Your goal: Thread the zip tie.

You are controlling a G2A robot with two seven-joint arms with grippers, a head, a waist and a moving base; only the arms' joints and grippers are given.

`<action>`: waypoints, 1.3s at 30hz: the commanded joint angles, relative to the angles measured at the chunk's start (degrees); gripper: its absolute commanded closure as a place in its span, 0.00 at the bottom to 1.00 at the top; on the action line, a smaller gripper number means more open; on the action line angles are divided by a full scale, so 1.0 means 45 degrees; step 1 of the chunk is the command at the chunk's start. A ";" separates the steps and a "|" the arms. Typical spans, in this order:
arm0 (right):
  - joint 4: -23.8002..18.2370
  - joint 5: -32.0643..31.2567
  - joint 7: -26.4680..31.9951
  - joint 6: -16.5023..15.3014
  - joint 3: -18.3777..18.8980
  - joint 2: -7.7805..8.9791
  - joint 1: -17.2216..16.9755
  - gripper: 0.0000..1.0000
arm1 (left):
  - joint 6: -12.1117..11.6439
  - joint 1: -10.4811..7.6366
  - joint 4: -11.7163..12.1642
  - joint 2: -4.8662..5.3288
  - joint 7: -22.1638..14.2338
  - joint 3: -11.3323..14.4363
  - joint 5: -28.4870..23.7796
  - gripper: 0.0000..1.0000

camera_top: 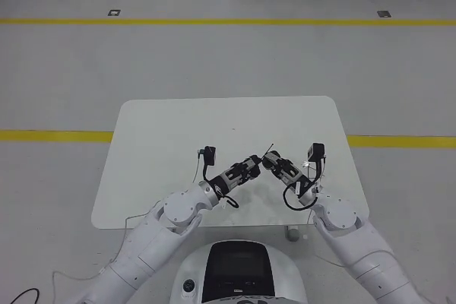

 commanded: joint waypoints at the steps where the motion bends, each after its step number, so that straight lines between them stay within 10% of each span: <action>1: 0.0004 -0.0019 0.0015 0.0021 0.0019 -0.0017 -0.0011 1.00 | -0.0006 -0.0004 0.0004 -0.0003 -0.0007 0.0002 -0.0002 0.77; 30: 0.0090 -0.0063 0.0302 0.0113 0.0247 -0.0298 -0.0090 1.00 | 0.0055 -0.0116 0.0182 -0.0072 -0.0055 0.0101 -0.0020 1.00; 31: 0.0102 -0.0051 0.0334 0.0116 0.0259 -0.0305 -0.0091 0.83 | 0.0059 -0.0117 0.0185 -0.0073 -0.0057 0.0100 -0.0020 1.00; 32: 0.0120 -0.0024 0.0375 0.0134 0.0273 -0.0310 -0.0092 0.16 | 0.0062 -0.0116 0.0186 -0.0073 -0.0060 0.0098 -0.0020 1.00; 33: 0.0135 0.0000 0.0408 0.0146 0.0294 -0.0316 -0.0089 0.00 | 0.0062 -0.0113 0.0187 -0.0073 -0.0064 0.0092 -0.0025 1.00; 39: 0.0165 0.0126 0.0721 0.0078 0.0646 -0.0297 -0.0168 0.00 | -0.0039 0.0025 0.0074 -0.0002 -0.0436 -0.0226 -0.0464 1.00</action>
